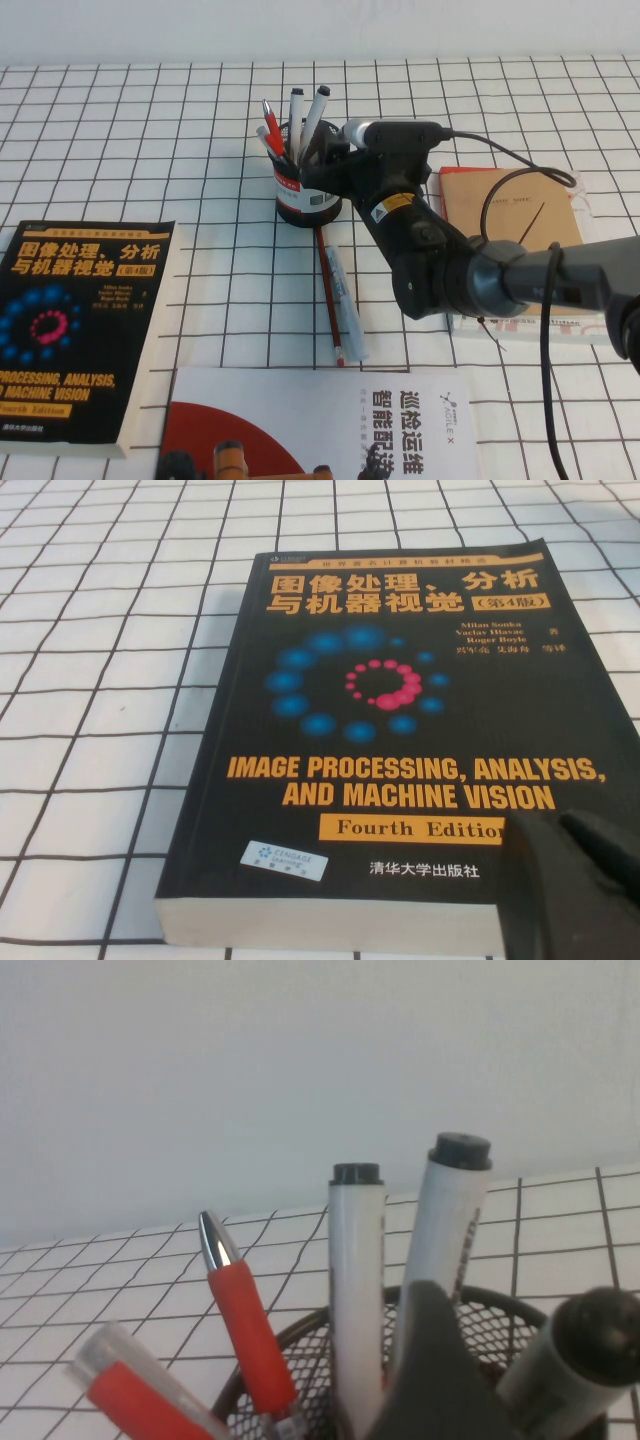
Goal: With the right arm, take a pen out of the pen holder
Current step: 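Take a marker out of the pen holder and lay it on the table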
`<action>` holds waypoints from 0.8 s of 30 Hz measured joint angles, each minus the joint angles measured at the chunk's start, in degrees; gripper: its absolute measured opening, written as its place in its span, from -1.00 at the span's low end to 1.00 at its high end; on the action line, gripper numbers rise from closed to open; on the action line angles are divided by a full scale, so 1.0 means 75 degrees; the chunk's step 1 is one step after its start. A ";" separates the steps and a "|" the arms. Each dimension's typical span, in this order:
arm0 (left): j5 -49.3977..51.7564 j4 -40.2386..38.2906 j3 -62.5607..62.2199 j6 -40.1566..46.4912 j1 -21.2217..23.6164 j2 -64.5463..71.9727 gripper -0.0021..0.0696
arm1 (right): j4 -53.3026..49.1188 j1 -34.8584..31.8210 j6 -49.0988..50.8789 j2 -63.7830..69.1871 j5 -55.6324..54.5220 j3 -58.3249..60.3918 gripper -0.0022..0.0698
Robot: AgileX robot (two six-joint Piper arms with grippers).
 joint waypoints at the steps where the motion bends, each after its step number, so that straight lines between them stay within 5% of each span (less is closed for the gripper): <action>1: 0.0000 0.0000 0.0000 0.0000 0.0000 0.0000 -0.95 | -0.0002 0.0000 0.0000 -0.0001 0.0019 0.0000 0.10; 24: 0.0000 0.0000 0.0000 0.0000 0.0000 0.0000 -0.95 | 0.0031 -0.0012 0.0000 0.0027 -0.0184 -0.0017 -0.21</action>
